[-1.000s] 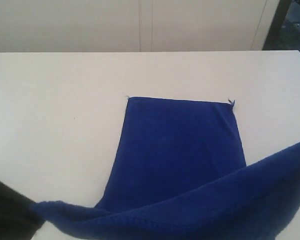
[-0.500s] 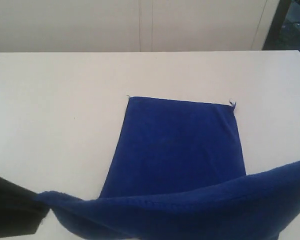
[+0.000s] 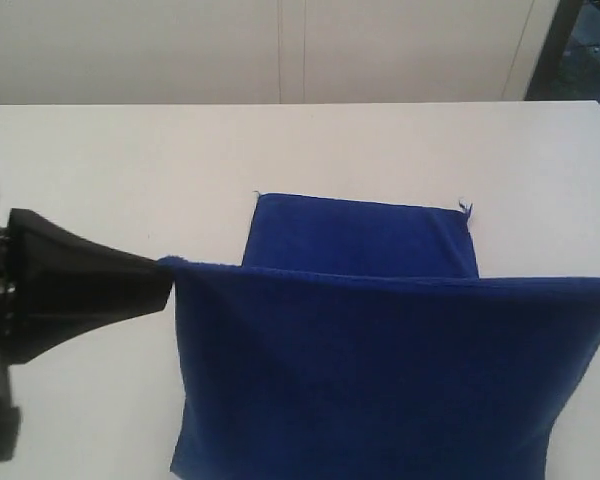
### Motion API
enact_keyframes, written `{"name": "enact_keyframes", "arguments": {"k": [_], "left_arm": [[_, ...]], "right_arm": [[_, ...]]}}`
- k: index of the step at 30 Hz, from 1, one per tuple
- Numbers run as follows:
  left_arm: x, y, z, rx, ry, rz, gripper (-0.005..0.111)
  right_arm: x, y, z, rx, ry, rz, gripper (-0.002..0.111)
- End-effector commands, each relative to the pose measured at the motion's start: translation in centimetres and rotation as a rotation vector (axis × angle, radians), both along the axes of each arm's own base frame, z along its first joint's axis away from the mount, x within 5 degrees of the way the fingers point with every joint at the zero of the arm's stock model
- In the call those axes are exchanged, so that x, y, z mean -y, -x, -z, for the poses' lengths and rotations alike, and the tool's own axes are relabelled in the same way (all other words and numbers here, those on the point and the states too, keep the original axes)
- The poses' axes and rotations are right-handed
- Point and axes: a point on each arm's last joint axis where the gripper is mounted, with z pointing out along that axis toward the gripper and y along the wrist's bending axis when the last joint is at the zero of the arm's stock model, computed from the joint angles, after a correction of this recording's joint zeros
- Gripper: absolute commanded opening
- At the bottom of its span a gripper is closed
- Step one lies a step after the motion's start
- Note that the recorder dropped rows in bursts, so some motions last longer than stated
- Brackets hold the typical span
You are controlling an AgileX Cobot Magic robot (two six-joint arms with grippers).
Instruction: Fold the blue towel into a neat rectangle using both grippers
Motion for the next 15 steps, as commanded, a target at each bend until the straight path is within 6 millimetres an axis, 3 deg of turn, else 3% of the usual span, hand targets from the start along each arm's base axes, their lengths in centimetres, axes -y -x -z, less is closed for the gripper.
{"name": "enact_keyframes", "arguments": {"k": [1, 7, 15], "left_arm": [[1.1, -2.1, 1.3, -0.009, -0.025, -0.060, 0.000], [2.3, -4.9, 2.8, -0.002, -0.057, -0.176, 0.000], [4.0, -8.4, 6.7, -0.082, -0.143, -0.290, 0.000]], "right_arm": [[-0.3, -2.8, 1.1, -0.011, 0.018, 0.028, 0.000], [-0.9, -6.6, 2.5, -0.044, 0.023, 0.055, 0.000], [-1.6, -11.4, 5.8, -0.120, 0.050, 0.093, 0.000]]}}
